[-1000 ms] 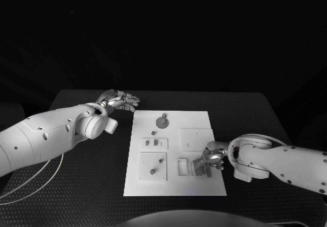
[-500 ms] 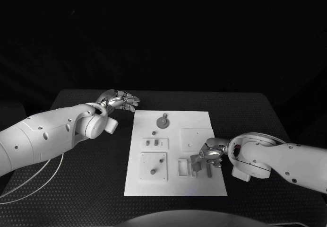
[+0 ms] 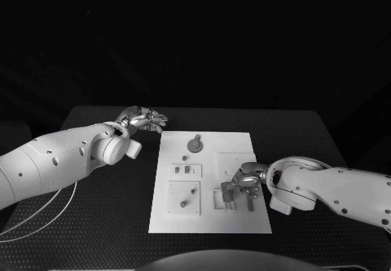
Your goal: Assemble the parts on the task board
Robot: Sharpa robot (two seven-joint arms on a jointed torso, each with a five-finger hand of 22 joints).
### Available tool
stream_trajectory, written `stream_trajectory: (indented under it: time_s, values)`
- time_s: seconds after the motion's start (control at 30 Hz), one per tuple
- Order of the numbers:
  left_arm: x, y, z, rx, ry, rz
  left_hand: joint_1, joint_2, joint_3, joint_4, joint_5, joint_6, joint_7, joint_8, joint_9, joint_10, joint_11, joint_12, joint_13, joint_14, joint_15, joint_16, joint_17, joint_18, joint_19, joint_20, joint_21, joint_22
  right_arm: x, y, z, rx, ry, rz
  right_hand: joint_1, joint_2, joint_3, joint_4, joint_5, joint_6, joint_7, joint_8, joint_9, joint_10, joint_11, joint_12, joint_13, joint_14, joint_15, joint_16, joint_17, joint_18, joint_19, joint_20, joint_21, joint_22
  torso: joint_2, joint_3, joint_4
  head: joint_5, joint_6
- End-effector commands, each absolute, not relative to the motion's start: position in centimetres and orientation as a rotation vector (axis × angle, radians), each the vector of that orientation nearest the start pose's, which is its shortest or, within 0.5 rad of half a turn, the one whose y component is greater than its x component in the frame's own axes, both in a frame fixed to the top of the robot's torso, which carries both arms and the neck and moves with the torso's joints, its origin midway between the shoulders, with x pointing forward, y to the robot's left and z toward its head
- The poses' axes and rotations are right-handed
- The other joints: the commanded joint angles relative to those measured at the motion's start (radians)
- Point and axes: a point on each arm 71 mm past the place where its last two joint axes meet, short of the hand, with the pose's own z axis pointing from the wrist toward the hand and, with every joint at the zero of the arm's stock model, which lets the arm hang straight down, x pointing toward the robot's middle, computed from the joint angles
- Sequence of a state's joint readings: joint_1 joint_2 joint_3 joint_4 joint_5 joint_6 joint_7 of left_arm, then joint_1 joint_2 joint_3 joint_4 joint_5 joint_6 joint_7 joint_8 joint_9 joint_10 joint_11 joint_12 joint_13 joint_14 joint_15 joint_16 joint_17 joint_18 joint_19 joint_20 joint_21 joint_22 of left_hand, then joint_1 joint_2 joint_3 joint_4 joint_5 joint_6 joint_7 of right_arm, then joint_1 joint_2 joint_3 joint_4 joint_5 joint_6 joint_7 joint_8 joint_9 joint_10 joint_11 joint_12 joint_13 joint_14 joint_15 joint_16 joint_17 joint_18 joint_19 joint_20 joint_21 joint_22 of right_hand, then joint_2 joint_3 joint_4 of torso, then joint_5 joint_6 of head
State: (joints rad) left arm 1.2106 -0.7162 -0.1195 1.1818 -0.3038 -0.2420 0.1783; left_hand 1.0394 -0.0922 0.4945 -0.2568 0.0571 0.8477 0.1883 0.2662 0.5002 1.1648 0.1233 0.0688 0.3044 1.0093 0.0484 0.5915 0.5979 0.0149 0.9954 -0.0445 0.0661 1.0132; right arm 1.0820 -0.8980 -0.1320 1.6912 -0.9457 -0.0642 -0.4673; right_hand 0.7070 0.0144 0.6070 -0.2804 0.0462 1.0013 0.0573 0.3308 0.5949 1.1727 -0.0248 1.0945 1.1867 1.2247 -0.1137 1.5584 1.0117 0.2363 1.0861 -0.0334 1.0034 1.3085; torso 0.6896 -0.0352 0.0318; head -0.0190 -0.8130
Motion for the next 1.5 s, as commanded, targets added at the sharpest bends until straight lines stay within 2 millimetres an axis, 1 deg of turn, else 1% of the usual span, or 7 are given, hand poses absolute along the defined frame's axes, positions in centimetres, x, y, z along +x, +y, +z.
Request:
stream_trajectory:
  time_s: [0.03, 0.1, 0.23, 0.4, 0.63, 1.13, 1.5]
  values:
    - [53.6, 24.3, -22.9, -0.926, 1.695, -1.154, -0.007, -0.003, -0.004, 0.005, -0.004, -0.007, 0.001, 0.005, -0.002, -0.006, 0.000, 0.000, -0.002, 0.001, 0.008, -0.005, 0.001, -0.006, -0.007, 0.001, 0.003, -0.002, 39.5, -19.0, -29.3, 0.368, 2.476, 0.613, -0.017, -0.005, 0.005, 0.006, 0.004, 0.032, 0.027, -0.001, 0.001, 0.005, 0.000, -0.007, -0.001, 0.001, -0.008, -0.006, -0.001, 0.026, -0.004, 0.004, 0.003, 0.012, 0.000, 0.0008, 0.0012, 0.002, -0.002]
    - [53.6, 24.3, -22.9, -0.926, 1.696, -1.154, -0.007, -0.003, -0.004, 0.005, -0.004, -0.007, 0.001, 0.005, -0.002, -0.006, 0.000, 0.000, -0.002, 0.001, 0.008, -0.005, 0.002, -0.006, -0.007, 0.001, 0.003, -0.002, 39.2, -18.9, -29.7, 0.357, 2.497, 0.611, -0.020, -0.006, 0.005, 0.008, 0.004, 0.032, 0.027, -0.002, 0.001, 0.005, 0.000, -0.007, -0.002, 0.000, -0.008, -0.006, -0.002, 0.026, -0.004, 0.004, 0.003, 0.012, 0.000, 0.0010, 0.0015, 0.002, -0.003]
    - [53.6, 24.3, -22.9, -0.926, 1.697, -1.154, -0.007, -0.003, -0.004, 0.005, -0.004, -0.008, 0.001, 0.005, -0.002, -0.006, 0.000, 0.000, -0.002, 0.001, 0.008, -0.005, 0.002, -0.006, -0.007, 0.001, 0.003, -0.002, 38.9, -18.9, -30.2, 0.351, 2.512, 0.601, -0.033, -0.019, 0.005, 0.013, 0.004, 0.031, 0.028, -0.005, 0.000, 0.003, 0.000, -0.009, -0.002, -0.002, -0.007, -0.007, -0.004, 0.026, -0.006, 0.005, 0.001, 0.012, 0.000, 0.0003, 0.0011, 0.004, -0.004]
    - [53.6, 24.2, -22.9, -0.926, 1.698, -1.155, -0.008, -0.003, -0.004, 0.005, -0.004, -0.008, 0.001, 0.005, -0.002, -0.006, 0.000, 0.000, -0.002, 0.001, 0.008, -0.006, 0.002, -0.006, -0.008, 0.001, 0.003, -0.002, 38.8, -18.7, -30.4, 0.341, 2.521, 0.601, -0.035, -0.019, 0.006, 0.015, 0.004, 0.032, 0.028, -0.005, -0.001, 0.003, 0.000, -0.009, -0.002, -0.001, -0.007, -0.007, -0.002, 0.026, -0.006, 0.005, 0.001, 0.012, 0.001, 0.0005, 0.0007, 0.007, -0.005]
    - [53.6, 24.3, -22.9, -0.927, 1.697, -1.153, -0.008, -0.004, -0.004, 0.006, -0.004, -0.008, 0.001, 0.005, -0.002, -0.006, 0.000, 0.000, -0.002, 0.000, 0.008, -0.007, 0.003, -0.006, -0.008, 0.002, 0.003, -0.002, 38.9, -18.8, -30.6, 0.342, 2.514, 0.590, -0.037, -0.020, 0.008, 0.017, 0.004, 0.032, 0.028, -0.006, -0.001, 0.003, 0.000, -0.009, -0.002, -0.001, -0.007, -0.007, -0.001, 0.026, -0.006, 0.005, 0.001, 0.012, 0.000, 0.0006, 0.0006, 0.007, -0.006]
    - [53.6, 24.3, -22.9, -0.928, 1.699, -1.153, -0.008, -0.004, -0.004, 0.007, -0.004, -0.008, 0.002, 0.005, -0.002, -0.007, 0.000, 0.000, -0.002, 0.000, 0.008, -0.008, 0.005, -0.006, -0.008, 0.002, 0.003, -0.002, 39.3, -18.7, -30.5, 0.362, 2.458, 0.602, -0.045, -0.029, 0.011, 0.024, 0.004, 0.033, 0.028, -0.008, -0.001, 0.003, 0.000, -0.009, -0.002, 0.000, -0.007, -0.007, 0.002, 0.026, -0.005, 0.004, 0.001, 0.012, 0.000, 0.0008, 0.0008, 0.010, -0.001]
    - [53.6, 24.3, -22.9, -0.928, 1.702, -1.152, -0.009, -0.004, -0.004, 0.008, -0.004, -0.009, 0.002, 0.005, -0.003, -0.007, 0.000, 0.000, -0.002, 0.000, 0.008, -0.009, 0.006, -0.006, -0.009, 0.002, 0.003, -0.003, 39.1, -18.5, -30.5, 0.357, 2.472, 0.611, -0.048, -0.030, 0.014, 0.028, 0.004, 0.035, 0.027, -0.008, -0.001, 0.004, 0.000, -0.009, -0.002, 0.001, -0.008, -0.006, 0.003, 0.026, -0.004, 0.003, 0.001, 0.012, 0.000, 0.0007, 0.0008, 0.012, -0.002]
